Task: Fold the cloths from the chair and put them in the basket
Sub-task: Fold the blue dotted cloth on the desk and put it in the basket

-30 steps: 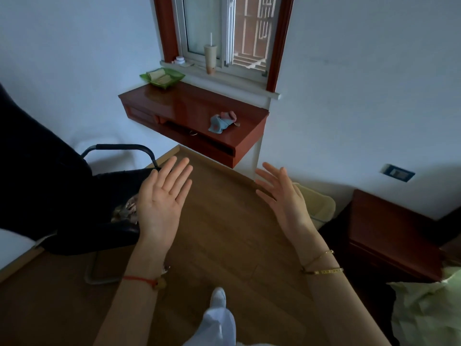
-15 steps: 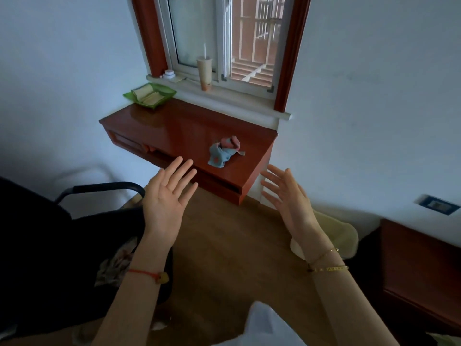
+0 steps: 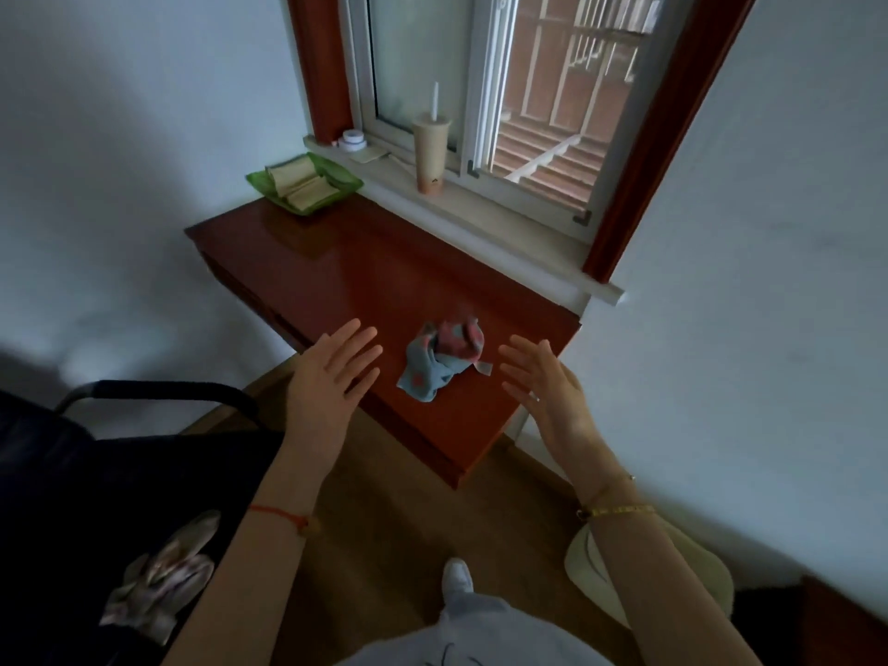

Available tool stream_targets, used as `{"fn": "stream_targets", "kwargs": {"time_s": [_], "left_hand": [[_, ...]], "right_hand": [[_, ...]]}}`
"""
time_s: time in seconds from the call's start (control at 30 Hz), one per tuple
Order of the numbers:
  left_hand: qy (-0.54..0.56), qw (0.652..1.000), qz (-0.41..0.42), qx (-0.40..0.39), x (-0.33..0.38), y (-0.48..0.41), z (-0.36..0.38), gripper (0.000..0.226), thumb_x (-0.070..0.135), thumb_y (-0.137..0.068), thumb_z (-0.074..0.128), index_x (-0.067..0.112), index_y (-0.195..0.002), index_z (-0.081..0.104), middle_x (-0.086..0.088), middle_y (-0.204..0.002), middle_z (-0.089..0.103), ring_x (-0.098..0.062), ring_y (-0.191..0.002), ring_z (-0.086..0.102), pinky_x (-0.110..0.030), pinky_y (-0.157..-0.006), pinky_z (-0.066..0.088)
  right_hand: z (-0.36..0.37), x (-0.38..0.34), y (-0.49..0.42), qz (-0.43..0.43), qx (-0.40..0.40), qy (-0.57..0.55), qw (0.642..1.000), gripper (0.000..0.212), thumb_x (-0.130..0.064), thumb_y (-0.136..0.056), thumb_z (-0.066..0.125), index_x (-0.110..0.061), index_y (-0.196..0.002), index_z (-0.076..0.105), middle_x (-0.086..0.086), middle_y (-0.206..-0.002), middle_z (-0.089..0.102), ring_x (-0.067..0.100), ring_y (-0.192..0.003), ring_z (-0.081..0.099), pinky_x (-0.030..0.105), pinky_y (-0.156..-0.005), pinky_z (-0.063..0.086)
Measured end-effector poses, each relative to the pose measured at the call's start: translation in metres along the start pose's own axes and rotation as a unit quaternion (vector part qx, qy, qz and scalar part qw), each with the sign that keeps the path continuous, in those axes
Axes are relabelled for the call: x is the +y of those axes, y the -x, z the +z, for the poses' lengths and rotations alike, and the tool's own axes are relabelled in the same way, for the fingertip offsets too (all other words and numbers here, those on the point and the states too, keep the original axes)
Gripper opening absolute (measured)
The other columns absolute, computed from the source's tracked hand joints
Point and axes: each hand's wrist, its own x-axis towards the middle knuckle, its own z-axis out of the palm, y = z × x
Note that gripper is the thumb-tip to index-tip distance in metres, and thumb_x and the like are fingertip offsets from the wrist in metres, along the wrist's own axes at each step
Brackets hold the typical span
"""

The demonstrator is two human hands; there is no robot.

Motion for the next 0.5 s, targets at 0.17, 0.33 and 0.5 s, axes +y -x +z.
{"fn": "stream_targets", "kwargs": {"time_s": [0.17, 0.33, 0.5], "left_hand": [[-0.151, 0.985, 0.0, 0.086, -0.019, -0.079, 0.006, 0.032, 0.026, -0.103, 0.041, 0.016, -0.128, 0.059, -0.004, -0.124, 0.067, -0.021, -0.117, 0.063, -0.04, -0.107, 0.045], [-0.272, 0.957, -0.03, 0.101, -0.049, -0.147, -0.011, 0.023, 0.021, -0.096, 0.058, 0.02, -0.117, 0.066, -0.005, -0.12, 0.068, -0.025, -0.114, 0.063, -0.041, -0.104, 0.048], [-0.45, 0.887, -0.075, 0.078, -0.089, -0.202, -0.036, 0.036, 0.015, -0.093, 0.061, 0.017, -0.129, 0.058, -0.007, -0.124, 0.065, -0.018, -0.106, 0.061, -0.028, -0.086, 0.049]], "right_hand": [[0.004, -0.008, -0.086, 0.046, -0.018, 0.023, 0.998, 0.04, -0.039, -0.103, 0.037, -0.013, -0.124, 0.06, 0.009, -0.123, 0.065, 0.024, -0.113, 0.063, 0.041, -0.102, 0.05], [0.022, 0.002, -0.158, 0.1, -0.015, 0.066, 0.993, 0.037, -0.02, -0.103, 0.043, 0.002, -0.128, 0.057, 0.026, -0.128, 0.059, 0.036, -0.111, 0.059, 0.037, -0.089, 0.053], [0.031, 0.036, -0.215, 0.042, -0.064, 0.304, 0.95, 0.026, -0.016, -0.098, 0.05, -0.013, -0.118, 0.066, 0.005, -0.119, 0.063, 0.021, -0.107, 0.059, 0.026, -0.083, 0.052]]}}
